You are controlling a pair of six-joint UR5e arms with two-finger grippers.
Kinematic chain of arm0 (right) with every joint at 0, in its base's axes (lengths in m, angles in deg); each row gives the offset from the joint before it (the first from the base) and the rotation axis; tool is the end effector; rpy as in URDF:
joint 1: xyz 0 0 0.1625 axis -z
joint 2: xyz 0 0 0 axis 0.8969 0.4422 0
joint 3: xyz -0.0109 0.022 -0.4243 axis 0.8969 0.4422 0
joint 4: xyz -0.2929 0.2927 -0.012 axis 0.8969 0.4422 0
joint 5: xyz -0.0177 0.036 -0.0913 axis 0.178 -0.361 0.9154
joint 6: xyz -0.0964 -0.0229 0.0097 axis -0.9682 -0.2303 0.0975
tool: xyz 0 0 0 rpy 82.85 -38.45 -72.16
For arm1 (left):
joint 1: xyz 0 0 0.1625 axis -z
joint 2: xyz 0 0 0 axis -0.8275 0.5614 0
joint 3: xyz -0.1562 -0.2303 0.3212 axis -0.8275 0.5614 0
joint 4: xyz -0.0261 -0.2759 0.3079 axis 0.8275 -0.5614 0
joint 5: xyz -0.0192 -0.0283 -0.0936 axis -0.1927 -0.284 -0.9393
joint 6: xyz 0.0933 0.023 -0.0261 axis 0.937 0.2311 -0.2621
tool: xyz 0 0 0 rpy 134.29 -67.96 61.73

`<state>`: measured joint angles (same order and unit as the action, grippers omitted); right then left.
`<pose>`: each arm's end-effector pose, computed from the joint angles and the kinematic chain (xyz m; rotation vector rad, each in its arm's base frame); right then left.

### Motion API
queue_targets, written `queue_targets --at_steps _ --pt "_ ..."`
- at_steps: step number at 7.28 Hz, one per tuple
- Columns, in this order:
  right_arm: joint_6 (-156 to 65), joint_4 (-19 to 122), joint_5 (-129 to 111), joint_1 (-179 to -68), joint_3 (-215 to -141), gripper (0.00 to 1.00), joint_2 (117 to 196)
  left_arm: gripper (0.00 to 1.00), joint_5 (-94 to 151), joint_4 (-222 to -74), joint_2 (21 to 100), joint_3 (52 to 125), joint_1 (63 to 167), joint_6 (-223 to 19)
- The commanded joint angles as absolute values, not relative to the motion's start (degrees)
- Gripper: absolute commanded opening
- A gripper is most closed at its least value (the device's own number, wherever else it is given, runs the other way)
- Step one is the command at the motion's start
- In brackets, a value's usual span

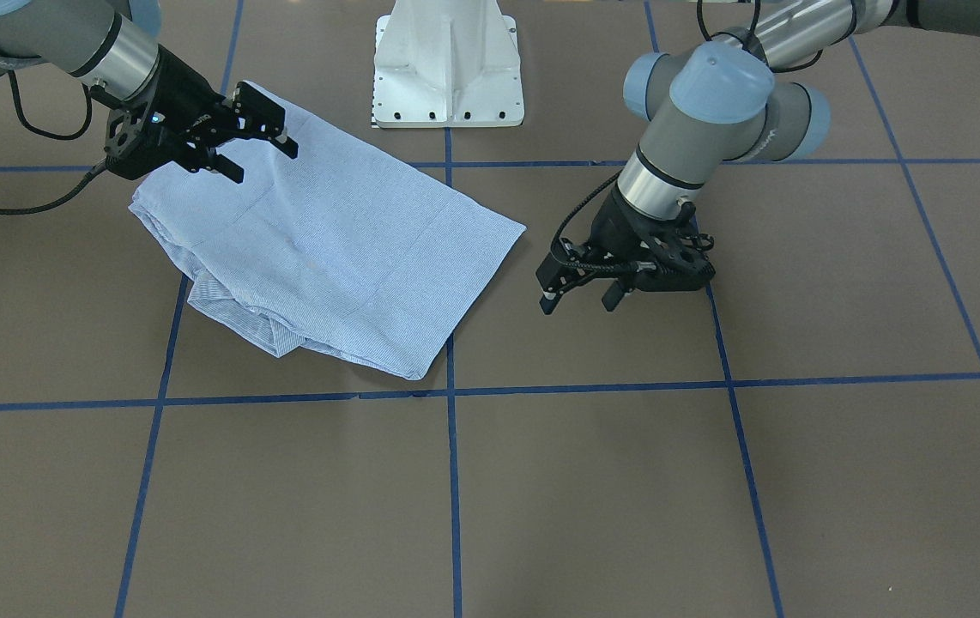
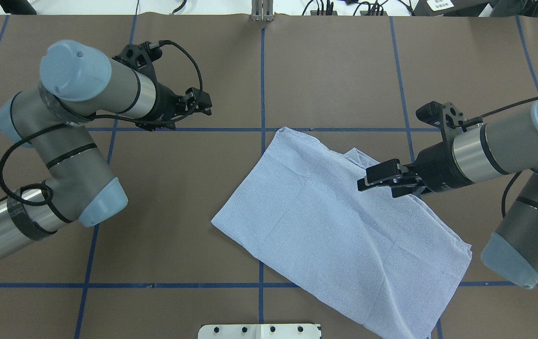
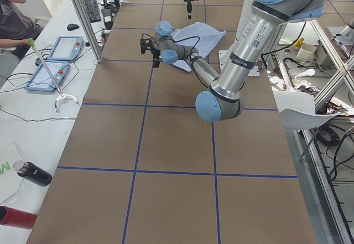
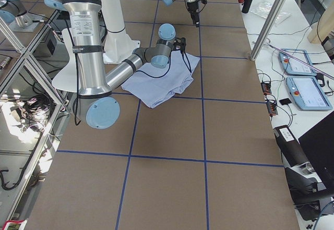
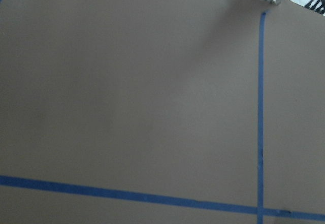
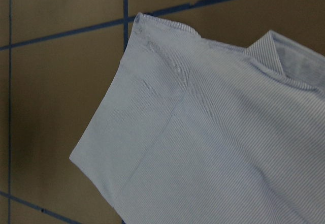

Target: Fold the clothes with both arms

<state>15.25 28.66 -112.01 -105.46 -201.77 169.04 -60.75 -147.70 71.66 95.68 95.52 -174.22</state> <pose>-0.3155 -0.3813 0.2948 0.0581 -1.2939 0.0437 0.4362 -0.4897 0.2294 0.1112 1.1679 -0.3636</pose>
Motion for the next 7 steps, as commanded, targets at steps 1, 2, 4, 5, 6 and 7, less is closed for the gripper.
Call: queue_targets --at_steps 1,2,4,5,6,7 --pt "15.0 28.6 -108.7 -108.7 -201.8 1.00 168.3 0.99 -60.6 -145.4 70.9 100.5 89.3 -186.5" --pt "15.0 28.2 -108.7 -109.4 -201.8 1.00 168.3 0.98 -59.3 -145.3 70.7 100.5 87.2 -191.7" --pt "15.1 28.2 -108.7 -109.5 -201.9 1.00 168.2 0.98 -52.3 -145.3 69.3 99.3 81.6 -194.1" --pt "15.1 28.2 -108.8 -109.5 -202.0 1.00 168.0 0.98 -50.5 -145.3 69.3 97.2 80.3 -194.1" --pt "15.1 28.2 -108.8 -109.5 -202.1 1.00 168.0 0.98 -49.6 -145.4 69.3 96.2 80.0 -194.0" --pt "15.3 28.2 -108.9 -109.5 -201.9 1.00 168.0 0.98 -49.5 -145.3 69.3 96.0 79.1 -194.0"
